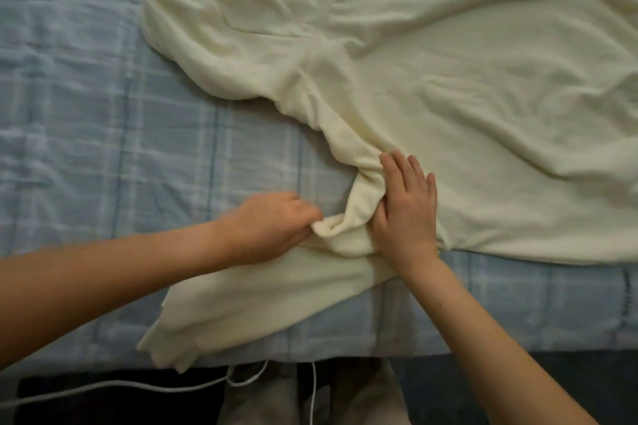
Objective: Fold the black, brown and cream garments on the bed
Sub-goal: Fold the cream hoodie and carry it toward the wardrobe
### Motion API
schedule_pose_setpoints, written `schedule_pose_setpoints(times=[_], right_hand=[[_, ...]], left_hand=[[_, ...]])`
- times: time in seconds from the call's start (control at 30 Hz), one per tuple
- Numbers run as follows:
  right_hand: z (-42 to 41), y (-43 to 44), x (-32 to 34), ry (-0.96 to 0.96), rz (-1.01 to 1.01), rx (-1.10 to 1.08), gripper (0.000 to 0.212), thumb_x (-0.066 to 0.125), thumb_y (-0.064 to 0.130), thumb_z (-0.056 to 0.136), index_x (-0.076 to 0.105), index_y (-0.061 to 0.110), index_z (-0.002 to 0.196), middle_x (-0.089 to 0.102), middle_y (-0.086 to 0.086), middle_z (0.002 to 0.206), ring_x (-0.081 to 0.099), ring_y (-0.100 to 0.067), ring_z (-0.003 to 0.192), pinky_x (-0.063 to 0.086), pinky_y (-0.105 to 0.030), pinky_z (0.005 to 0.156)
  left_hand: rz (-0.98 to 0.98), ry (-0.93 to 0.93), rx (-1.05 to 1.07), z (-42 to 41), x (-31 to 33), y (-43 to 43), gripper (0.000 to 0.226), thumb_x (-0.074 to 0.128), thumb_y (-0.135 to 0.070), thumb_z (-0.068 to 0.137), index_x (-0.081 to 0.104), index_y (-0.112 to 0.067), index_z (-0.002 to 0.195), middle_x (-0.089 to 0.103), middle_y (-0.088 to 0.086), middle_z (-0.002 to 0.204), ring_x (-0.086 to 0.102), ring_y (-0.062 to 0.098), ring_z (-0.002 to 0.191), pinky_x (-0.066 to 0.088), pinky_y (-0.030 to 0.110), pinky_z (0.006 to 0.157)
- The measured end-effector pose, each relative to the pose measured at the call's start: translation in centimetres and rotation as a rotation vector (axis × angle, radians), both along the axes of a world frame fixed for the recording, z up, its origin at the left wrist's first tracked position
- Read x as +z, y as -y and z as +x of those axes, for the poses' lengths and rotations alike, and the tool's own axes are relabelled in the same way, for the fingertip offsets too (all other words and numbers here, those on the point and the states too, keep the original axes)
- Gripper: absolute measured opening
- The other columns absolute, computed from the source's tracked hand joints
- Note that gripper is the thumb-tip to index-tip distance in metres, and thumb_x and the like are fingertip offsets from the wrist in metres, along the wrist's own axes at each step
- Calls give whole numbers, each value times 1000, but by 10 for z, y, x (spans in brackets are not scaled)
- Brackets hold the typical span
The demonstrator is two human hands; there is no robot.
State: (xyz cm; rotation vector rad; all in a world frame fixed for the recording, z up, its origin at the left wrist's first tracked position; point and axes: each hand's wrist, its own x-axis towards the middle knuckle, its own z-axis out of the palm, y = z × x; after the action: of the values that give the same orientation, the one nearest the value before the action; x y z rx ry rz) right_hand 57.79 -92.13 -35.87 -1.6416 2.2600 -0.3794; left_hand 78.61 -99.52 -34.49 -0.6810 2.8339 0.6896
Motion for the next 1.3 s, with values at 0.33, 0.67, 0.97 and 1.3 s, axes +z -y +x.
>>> schedule_pose_setpoints(times=[0.33, 0.67, 0.97, 1.3], right_hand=[[-63, 18, 39, 274, -373, -101, 42, 48, 0, 91, 54, -3, 133, 56, -17, 135, 49, -25, 127, 32, -18, 109], [-108, 33, 40, 211, -314, -35, 57, 61, 18, 86, 49, -1, 139, 50, -19, 141, 46, -33, 133, 36, -43, 113], [-127, 38, 0, -133, 113, 263, 79, 70, 38, 82, 33, 34, 152, 40, -9, 154, 34, -37, 143, 28, -56, 110], [-223, 66, 35, 289, -479, -168, 33, 55, 17, 86, 62, 29, 115, 66, 15, 98, 62, -6, 92, 40, -13, 73]], left_hand=[[881, -326, 563, -98, 58, 75, 39, 58, -30, 91, 65, 6, 80, 57, 6, 71, 51, 11, 65, 38, 26, 55], [663, -338, 802, -194, 47, 140, 34, 53, -29, 98, 67, -3, 81, 55, 5, 74, 50, 15, 68, 37, 27, 62], [650, 175, 287, -146, 39, 166, 37, 81, -41, 75, 73, -19, 104, 75, -6, 102, 69, 12, 99, 54, 36, 93], [976, -390, 680, -186, 52, 201, 32, 74, -25, 85, 70, -5, 110, 74, 6, 102, 71, 16, 92, 57, 24, 72]])
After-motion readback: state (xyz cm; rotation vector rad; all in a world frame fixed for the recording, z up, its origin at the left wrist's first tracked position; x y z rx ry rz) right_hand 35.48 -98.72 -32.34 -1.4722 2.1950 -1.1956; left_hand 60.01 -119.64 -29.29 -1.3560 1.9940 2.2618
